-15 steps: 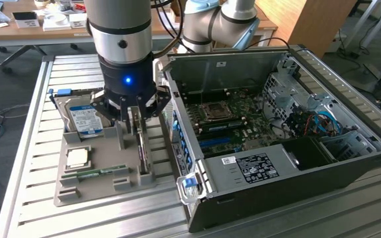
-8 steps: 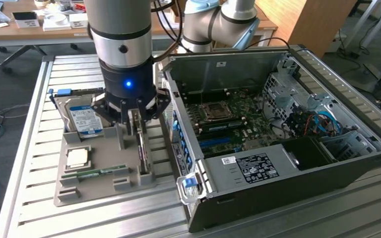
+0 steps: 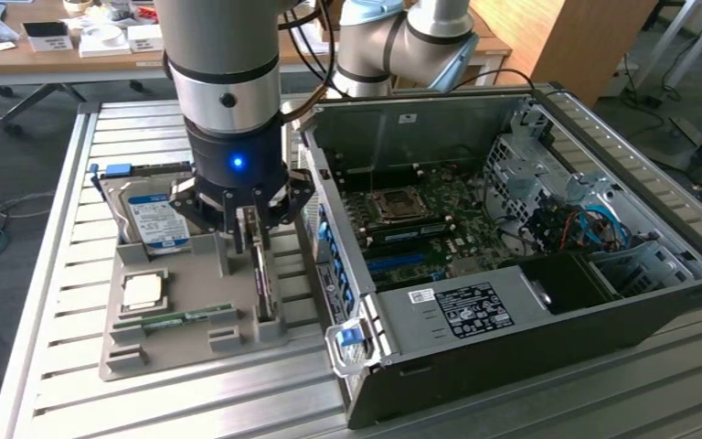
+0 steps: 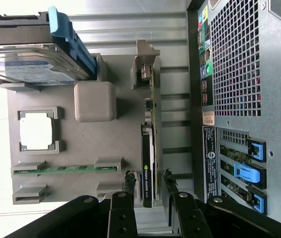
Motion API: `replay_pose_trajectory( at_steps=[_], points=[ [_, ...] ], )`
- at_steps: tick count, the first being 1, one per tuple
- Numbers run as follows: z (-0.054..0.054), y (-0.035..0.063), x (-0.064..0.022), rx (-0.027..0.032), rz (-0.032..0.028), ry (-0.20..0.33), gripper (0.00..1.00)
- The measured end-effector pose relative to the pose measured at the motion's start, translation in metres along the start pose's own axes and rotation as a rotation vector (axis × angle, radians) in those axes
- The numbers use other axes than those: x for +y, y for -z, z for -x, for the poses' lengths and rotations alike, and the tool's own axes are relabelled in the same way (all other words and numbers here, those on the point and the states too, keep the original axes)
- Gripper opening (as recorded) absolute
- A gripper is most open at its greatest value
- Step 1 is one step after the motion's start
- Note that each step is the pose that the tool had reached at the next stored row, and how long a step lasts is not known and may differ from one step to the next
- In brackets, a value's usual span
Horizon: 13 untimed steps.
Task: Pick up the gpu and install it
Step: 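Pick up the gpu and move the gpu toward the slot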
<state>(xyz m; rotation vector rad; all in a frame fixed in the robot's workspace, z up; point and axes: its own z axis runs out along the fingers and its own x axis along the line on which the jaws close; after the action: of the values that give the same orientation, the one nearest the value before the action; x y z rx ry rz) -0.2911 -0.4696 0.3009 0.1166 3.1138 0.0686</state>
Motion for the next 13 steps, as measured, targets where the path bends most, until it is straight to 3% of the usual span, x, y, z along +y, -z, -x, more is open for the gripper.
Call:
replay_pose_trajectory(
  at_steps=[7,10,13],
  points=[
    [0.0000,-0.0001,0.0000,-0.0001,0.0001,0.000,0.37],
    [0.0000,-0.0001,0.0000,0.0000,0.0001,0.000,0.49],
    [0.0000,-0.0006,0.0000,-0.0003,0.0004,0.000,0.49]
  ],
)
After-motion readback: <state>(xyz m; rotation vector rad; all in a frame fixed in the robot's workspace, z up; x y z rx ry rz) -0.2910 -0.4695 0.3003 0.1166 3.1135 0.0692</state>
